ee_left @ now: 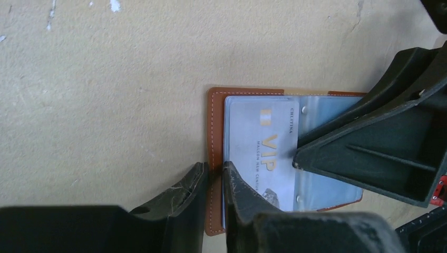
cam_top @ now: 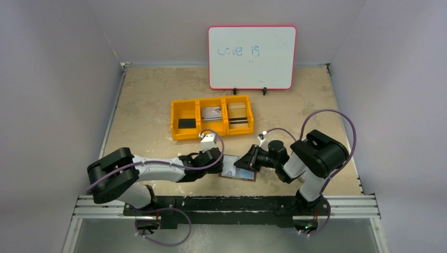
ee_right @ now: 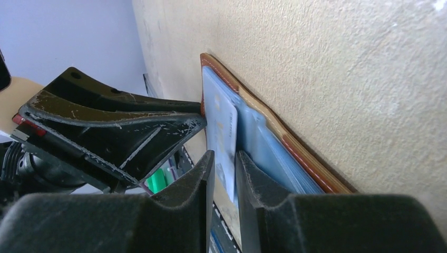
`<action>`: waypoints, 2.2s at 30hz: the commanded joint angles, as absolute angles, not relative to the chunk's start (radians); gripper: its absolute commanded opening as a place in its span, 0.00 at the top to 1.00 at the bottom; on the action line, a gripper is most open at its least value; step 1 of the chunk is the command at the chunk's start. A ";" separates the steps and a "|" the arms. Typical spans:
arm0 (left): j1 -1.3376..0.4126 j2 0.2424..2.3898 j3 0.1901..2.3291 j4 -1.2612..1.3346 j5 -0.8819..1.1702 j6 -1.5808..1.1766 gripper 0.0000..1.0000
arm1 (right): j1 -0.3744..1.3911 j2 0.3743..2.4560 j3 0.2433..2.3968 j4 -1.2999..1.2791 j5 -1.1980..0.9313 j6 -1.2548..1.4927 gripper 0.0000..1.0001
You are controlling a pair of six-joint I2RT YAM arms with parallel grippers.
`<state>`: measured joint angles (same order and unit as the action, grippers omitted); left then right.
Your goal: Take the credit cards out of the card holder
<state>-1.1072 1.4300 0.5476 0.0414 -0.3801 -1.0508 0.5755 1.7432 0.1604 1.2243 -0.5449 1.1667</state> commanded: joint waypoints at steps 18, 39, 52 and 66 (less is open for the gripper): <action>-1.115 1.547 0.624 -0.036 -0.380 -1.035 1.00 | 0.578 1.765 0.103 1.304 -0.527 1.210 0.78; -1.115 1.563 0.653 -0.090 -0.414 -1.045 1.00 | 0.578 1.553 0.140 1.034 -0.473 1.136 0.82; -1.115 1.545 0.654 -0.095 -0.419 -1.040 1.00 | 0.578 1.508 0.135 1.003 -0.456 1.131 0.65; -1.115 1.537 0.653 -0.090 -0.419 -1.039 1.00 | 0.578 1.499 0.139 0.986 -0.412 1.135 0.90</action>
<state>-1.1088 1.5303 0.6533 -0.0135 -0.4152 -1.0382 0.5758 1.5097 0.1272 0.9688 -0.4454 1.1397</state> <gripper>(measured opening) 0.007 0.123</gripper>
